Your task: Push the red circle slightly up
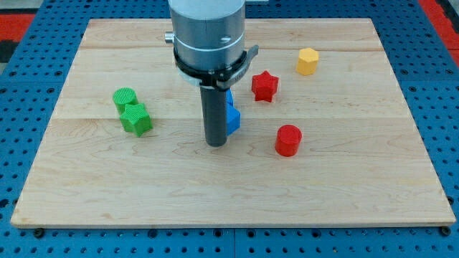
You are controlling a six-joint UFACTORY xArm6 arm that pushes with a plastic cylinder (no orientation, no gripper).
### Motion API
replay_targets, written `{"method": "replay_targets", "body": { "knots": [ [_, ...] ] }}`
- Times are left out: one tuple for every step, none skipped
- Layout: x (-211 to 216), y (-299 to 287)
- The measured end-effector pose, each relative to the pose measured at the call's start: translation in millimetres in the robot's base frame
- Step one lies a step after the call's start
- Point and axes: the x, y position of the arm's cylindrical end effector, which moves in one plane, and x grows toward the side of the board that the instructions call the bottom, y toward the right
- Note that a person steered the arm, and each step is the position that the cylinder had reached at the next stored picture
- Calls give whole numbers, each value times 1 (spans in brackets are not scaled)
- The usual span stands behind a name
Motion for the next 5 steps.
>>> {"method": "replay_targets", "body": {
  "knots": [
    [25, 36],
    [26, 76],
    [22, 109],
    [11, 122],
    [-16, 122]
  ]
}}
